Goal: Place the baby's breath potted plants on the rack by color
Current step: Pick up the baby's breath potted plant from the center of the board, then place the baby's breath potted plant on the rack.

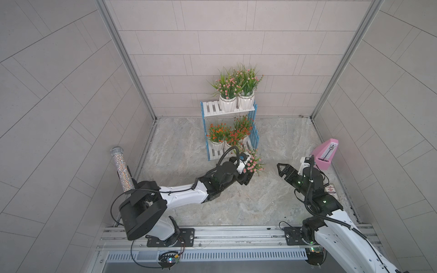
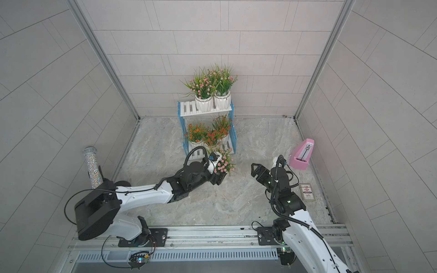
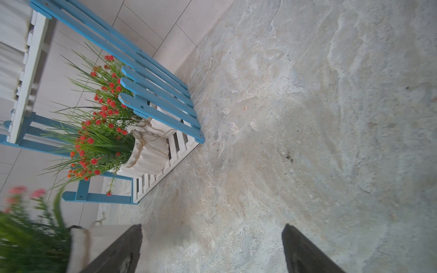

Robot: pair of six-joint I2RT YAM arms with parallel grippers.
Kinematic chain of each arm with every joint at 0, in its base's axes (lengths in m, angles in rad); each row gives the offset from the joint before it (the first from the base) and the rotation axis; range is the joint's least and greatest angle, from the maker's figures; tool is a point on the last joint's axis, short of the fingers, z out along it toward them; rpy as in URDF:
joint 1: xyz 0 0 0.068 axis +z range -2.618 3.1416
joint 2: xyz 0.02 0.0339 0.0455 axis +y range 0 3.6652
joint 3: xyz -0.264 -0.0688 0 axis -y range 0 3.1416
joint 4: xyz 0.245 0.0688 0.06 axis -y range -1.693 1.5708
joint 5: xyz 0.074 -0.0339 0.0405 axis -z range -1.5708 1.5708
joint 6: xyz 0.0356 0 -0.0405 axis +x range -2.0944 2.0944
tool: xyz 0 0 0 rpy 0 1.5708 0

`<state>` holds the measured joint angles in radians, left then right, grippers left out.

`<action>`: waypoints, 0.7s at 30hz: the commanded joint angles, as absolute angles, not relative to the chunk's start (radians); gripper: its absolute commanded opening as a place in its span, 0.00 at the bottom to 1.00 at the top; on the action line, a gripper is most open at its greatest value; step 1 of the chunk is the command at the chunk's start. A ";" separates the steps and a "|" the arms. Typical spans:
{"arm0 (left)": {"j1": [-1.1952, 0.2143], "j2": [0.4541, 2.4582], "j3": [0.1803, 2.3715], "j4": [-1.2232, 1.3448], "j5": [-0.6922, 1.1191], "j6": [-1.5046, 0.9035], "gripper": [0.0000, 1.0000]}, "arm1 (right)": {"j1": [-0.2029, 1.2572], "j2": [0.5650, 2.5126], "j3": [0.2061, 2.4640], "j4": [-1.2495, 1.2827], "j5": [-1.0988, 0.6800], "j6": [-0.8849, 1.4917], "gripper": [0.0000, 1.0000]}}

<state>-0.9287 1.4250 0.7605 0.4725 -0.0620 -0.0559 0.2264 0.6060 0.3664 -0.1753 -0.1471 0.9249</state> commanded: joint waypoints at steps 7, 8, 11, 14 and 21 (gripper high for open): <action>-0.731 1.365 1.180 0.054 -0.089 -0.105 0.76 | 0.194 0.647 0.420 -0.186 -0.186 0.838 0.95; -0.700 1.372 1.217 0.030 -0.077 -0.107 0.76 | 0.192 0.649 0.420 -0.181 -0.186 0.835 0.95; -0.605 1.401 1.345 -0.029 -0.029 -0.116 0.76 | 0.189 0.655 0.423 -0.170 -0.189 0.824 0.95; -0.515 1.452 1.489 -0.103 0.016 -0.109 0.76 | 0.185 0.663 0.425 -0.166 -0.194 0.815 0.95; -0.388 1.564 1.707 -0.155 0.083 -0.067 0.76 | 0.173 0.682 0.425 -0.149 -0.203 0.797 0.95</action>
